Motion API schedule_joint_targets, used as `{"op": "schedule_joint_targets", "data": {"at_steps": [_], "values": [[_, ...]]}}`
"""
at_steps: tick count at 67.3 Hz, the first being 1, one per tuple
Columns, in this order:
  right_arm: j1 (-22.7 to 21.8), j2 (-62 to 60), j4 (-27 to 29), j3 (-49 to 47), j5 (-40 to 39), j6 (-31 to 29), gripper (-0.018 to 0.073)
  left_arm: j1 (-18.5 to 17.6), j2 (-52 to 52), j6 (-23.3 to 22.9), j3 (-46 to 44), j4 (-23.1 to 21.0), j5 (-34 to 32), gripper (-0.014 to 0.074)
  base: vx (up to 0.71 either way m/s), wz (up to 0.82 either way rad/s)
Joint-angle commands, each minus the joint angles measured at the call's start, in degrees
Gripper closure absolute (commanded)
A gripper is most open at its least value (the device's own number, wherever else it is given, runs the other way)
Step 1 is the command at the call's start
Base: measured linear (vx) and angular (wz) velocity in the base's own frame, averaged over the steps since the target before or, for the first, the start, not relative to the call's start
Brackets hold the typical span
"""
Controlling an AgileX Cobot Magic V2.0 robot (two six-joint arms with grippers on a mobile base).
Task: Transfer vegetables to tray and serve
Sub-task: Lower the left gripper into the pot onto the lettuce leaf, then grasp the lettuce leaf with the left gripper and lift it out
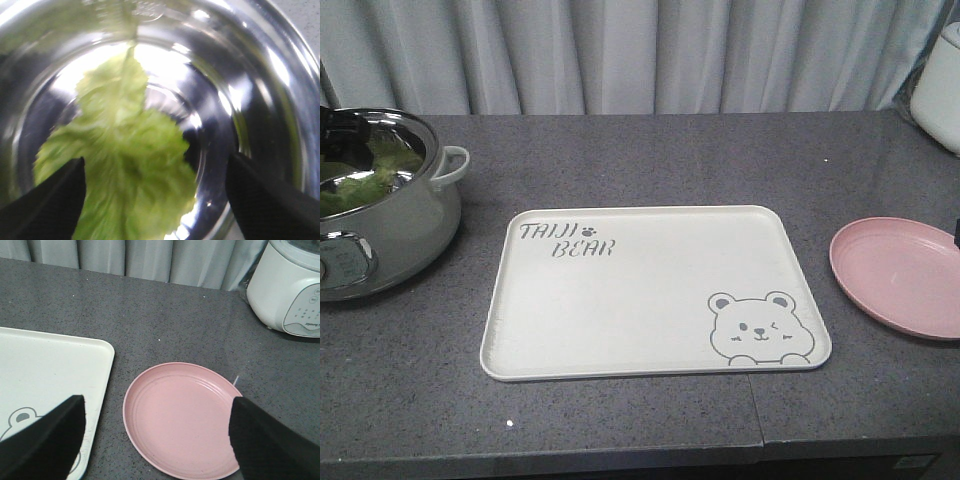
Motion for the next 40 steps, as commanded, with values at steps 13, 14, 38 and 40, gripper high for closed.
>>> {"op": "schedule_joint_targets", "data": {"at_steps": [13, 14, 38, 40], "values": [[0.01, -0.11, -0.95, -1.91, -3.51, -0.29, -0.0004, -0.08, 5.25, -0.43, -6.10, -1.72, -6.48, 0.0130, 0.00, 0.00], [0.01, -0.11, -0.95, -1.91, -3.51, -0.29, -0.0004, -0.08, 5.53, -0.43, -6.10, -1.72, -6.68, 0.0133, 0.00, 0.00], [0.01, -0.11, -0.95, -1.91, -3.46, -0.29, -0.0004, -0.08, 8.84, -0.43, -5.90, -0.29, -9.15, 0.0219, 0.00, 0.00], [0.01, -0.11, -0.95, -1.91, -3.46, -0.29, -0.0004, -0.08, 8.84, -0.50, -5.90, 0.78, -9.00, 0.0248, 0.00, 0.00]]}}
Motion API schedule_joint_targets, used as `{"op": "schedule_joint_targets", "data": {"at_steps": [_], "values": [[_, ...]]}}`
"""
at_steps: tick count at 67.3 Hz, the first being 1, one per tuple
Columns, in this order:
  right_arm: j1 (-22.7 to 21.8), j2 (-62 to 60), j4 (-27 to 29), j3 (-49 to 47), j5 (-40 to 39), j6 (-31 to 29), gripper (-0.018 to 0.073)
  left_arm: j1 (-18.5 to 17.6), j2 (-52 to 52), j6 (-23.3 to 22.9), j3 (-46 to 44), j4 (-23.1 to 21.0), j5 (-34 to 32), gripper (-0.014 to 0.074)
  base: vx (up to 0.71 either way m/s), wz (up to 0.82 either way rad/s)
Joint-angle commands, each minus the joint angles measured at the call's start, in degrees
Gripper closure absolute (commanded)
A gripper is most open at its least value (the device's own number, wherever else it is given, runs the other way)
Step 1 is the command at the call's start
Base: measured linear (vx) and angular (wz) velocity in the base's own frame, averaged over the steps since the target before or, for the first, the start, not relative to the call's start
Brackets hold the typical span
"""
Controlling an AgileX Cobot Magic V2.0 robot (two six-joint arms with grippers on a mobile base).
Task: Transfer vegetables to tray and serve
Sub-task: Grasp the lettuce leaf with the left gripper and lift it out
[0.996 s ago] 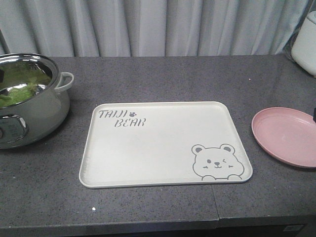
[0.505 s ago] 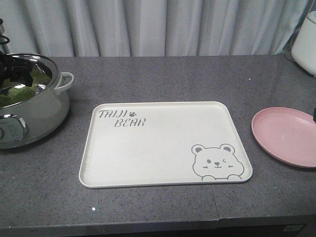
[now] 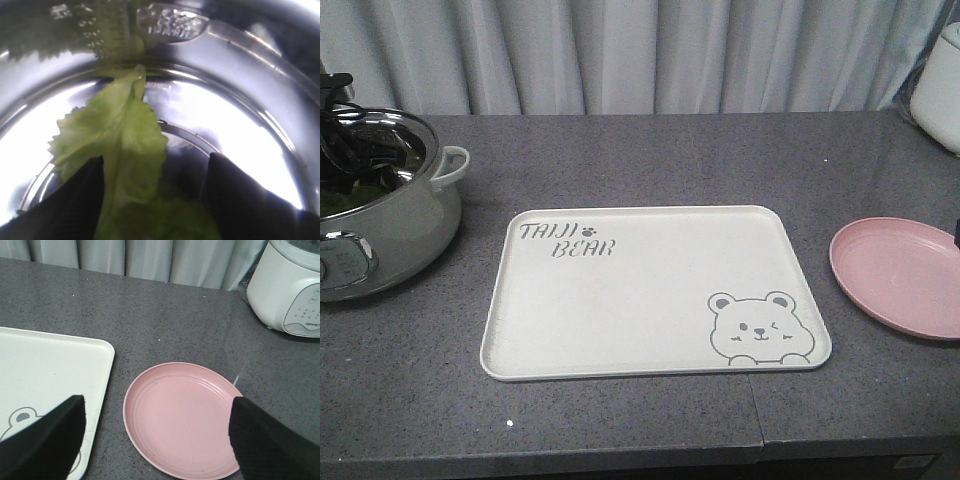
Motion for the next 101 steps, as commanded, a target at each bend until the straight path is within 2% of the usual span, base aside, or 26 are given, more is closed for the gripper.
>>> {"op": "schedule_joint_targets", "data": {"at_steps": [1, 10, 21, 32, 43, 57, 68, 85, 92, 101], "values": [[0.01, -0.11, -0.94, -1.91, -3.51, -0.29, -0.0004, -0.08, -3.21, -0.59, -1.75, 1.63, -1.97, 0.0263, 0.00, 0.00], [0.01, -0.11, -0.94, -1.91, -3.51, -0.29, -0.0004, -0.08, -3.21, -0.87, -1.75, 5.20, -0.69, 0.0435, 0.00, 0.00], [0.01, -0.11, -0.94, -1.91, -3.51, -0.29, -0.0004, -0.08, -3.40, -0.87, -1.75, 4.97, -0.31, 0.0607, 0.00, 0.00], [0.01, -0.11, -0.94, -1.91, -3.51, -0.29, -0.0004, -0.14, -6.57, -0.80, -1.75, 3.72, -0.30, 0.0604, 0.00, 0.00], [0.01, -0.11, -0.94, -1.91, -4.90, -0.29, -0.0004, -0.14, -12.12, -0.63, -1.70, 2.16, 3.01, 0.0604, 0.00, 0.00], [0.01, -0.11, -0.94, -1.91, -4.61, -0.29, -0.0004, -0.87, -20.24, 1.50, -0.10, -2.15, 5.23, 0.0604, 0.00, 0.00], [0.01, -0.11, -0.94, -1.91, -2.70, -0.29, -0.0004, -3.32, -29.03, 4.04, 8.49, -5.14, 1.23, 0.0604, 0.00, 0.00], [0.01, -0.11, -0.79, -1.91, 1.89, -0.29, -0.0004, -7.55, -41.70, 4.38, 24.13, -7.18, -6.26, 0.0604, 0.00, 0.00], [0.01, -0.11, 0.27, -1.91, 3.87, -0.43, -0.0004, -8.86, -45.50, 7.03, 29.77, -10.75, -8.27, 0.0604, 0.00, 0.00], [0.01, 0.20, 3.75, -1.91, 4.27, -1.87, -0.0004, -10.30, -47.41, 15.46, 35.44, -21.79, -8.03, 0.0603, 0.00, 0.00]]}}
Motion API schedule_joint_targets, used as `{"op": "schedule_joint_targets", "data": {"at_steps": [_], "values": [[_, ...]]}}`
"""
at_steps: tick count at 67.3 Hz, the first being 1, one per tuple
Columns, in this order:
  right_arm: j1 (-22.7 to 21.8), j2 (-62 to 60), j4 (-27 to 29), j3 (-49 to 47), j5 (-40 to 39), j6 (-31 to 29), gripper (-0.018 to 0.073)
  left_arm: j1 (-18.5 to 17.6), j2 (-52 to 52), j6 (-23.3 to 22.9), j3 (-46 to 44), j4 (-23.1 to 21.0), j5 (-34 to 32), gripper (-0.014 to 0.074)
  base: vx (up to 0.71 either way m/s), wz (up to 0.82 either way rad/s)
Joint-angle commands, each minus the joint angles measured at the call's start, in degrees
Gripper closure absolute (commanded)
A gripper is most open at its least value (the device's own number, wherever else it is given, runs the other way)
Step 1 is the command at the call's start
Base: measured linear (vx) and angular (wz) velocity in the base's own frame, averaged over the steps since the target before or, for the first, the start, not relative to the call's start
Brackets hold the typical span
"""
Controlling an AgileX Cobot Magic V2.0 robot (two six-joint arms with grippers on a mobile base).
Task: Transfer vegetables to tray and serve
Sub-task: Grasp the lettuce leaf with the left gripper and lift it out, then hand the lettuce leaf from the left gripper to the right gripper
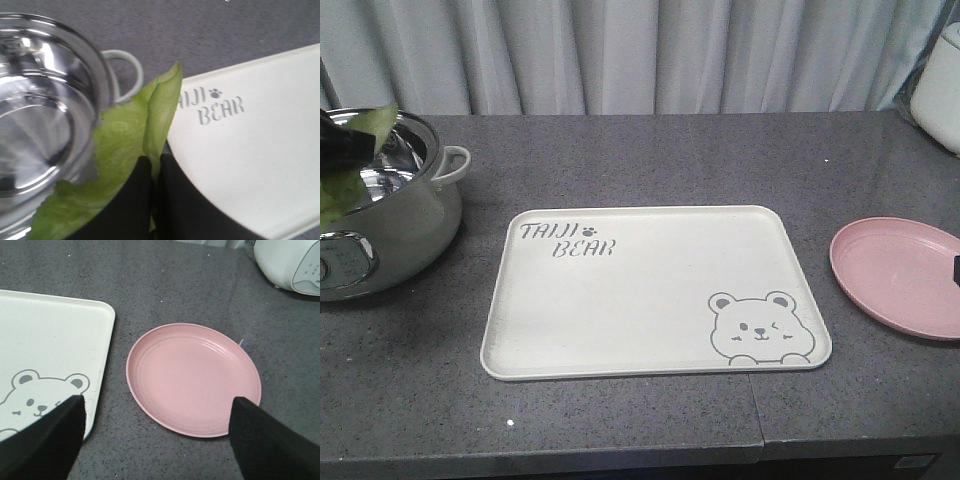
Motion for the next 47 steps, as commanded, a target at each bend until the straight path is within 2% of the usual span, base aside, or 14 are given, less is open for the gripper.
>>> {"op": "schedule_joint_targets", "data": {"at_steps": [1, 10, 19, 26, 40, 47], "values": [[0.01, 0.34, 2.29, -1.91, -3.15, -2.18, -0.0004, -1.33, -2.28, 6.63, 1.86, -10.49, -3.20, 0.0603, 0.00, 0.00], [0.01, 2.72, 10.23, -1.96, -2.95, -10.76, -0.0004, -2.64, -1.14, 17.83, 4.68, -25.11, -1.50, 0.0603, 0.00, 0.00], [0.01, 6.84, 23.14, -2.07, -2.05, -22.05, -0.0004, -4.07, 0.90, 25.95, 4.94, -36.46, 1.92, 0.0603, 0.00, 0.00], [0.01, 10.62, 33.13, -3.76, 0.73, -31.20, -0.0004, -5.77, 2.81, 30.20, 4.94, -41.92, 3.73, 0.0603, 0.00, 0.00], [0.74, 18.02, 53.25, -6.57, 4.42, -48.43, -0.0004, -9.86, 6.99, 34.41, 4.94, -50.69, 4.02, 0.0603, 0.00, 0.00], [3.13, 21.80, 62.44, -6.58, 4.41, -57.78, -0.0004, -11.63, 8.33, 36.19, 4.94, -52.23, 5.25, 0.0603, 0.00, 0.00]]}}
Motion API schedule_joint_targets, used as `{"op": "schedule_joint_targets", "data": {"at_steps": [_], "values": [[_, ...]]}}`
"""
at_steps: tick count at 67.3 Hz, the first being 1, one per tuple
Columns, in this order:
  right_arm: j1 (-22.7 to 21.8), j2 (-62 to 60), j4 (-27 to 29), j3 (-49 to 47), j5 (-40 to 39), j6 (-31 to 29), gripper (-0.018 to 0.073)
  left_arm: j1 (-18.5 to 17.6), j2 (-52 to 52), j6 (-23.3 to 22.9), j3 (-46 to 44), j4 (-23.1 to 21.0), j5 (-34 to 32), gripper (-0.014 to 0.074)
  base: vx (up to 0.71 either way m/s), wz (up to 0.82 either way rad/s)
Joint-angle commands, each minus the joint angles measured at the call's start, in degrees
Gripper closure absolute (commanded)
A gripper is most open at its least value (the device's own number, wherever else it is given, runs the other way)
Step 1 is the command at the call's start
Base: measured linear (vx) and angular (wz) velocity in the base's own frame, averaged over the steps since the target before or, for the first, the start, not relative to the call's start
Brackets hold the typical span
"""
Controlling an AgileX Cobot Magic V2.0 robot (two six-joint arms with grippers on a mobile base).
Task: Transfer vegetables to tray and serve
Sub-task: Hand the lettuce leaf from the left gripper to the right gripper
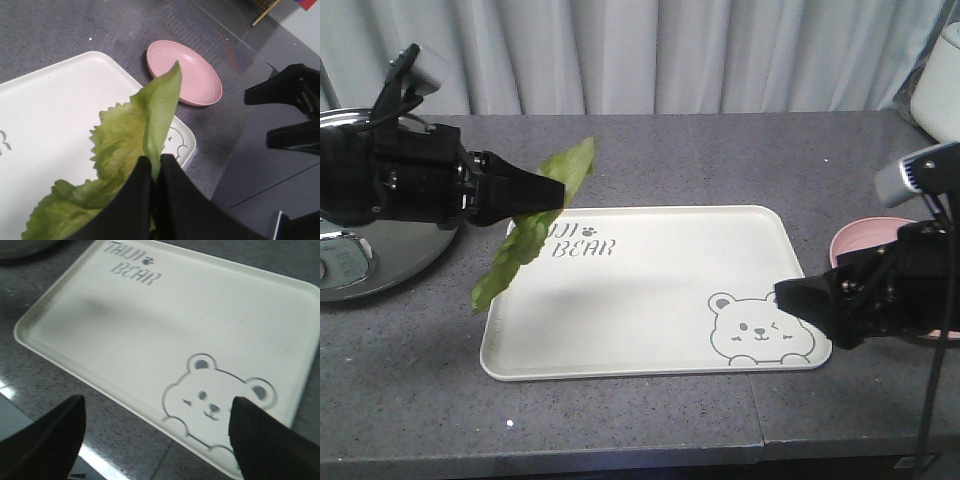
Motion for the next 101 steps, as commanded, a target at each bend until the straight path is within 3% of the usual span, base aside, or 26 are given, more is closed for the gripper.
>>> {"op": "schedule_joint_targets", "data": {"at_steps": [1, 10, 19, 31, 45, 69, 88, 101], "values": [[1.91, 2.48, 11.59, -1.97, -1.42, -9.30, -0.0004, -1.64, -0.52, 1.88, -1.54, -5.94, 1.28, 0.0603, 0.00, 0.00], [3.20, 6.73, 23.20, -2.14, 0.73, -17.87, -0.0004, -2.16, -0.41, 1.93, -1.54, -5.99, 3.92, 0.0603, 0.00, 0.00], [3.20, 10.46, 32.06, -5.46, 10.34, -21.81, -0.0004, -2.16, -0.41, 4.38, -1.54, -5.45, 6.40, 0.0603, 0.00, 0.00], [3.20, 14.21, 38.52, -11.50, 15.06, -23.22, -0.0004, -2.31, -0.41, 4.74, -1.54, -5.56, 7.84, 0.0603, 0.00, 0.00], [4.46, 19.51, 44.44, -16.10, 17.57, -25.85, -0.0004, -5.02, -0.41, 4.74, -1.54, -5.99, 6.81, 0.0603, 0.00, 0.00], [7.06, 22.40, 46.71, -17.82, 17.26, -27.76, 0.0038, -6.04, -0.41, 4.79, -1.54, -6.07, 5.62, 0.0603, 0.00, 0.00], [7.20, 24.18, 47.59, -17.82, 16.88, -28.60, 0.0232, -6.04, -0.41, 4.79, -1.54, -6.07, 5.62, 0.0603, 0.00, 0.00], [7.20, 24.54, 47.96, -17.82, 16.83, -30.51, 0.0435, -6.04, -0.41, 4.79, -1.54, -6.07, 5.62, 0.0603, 0.00, 0.00]]}}
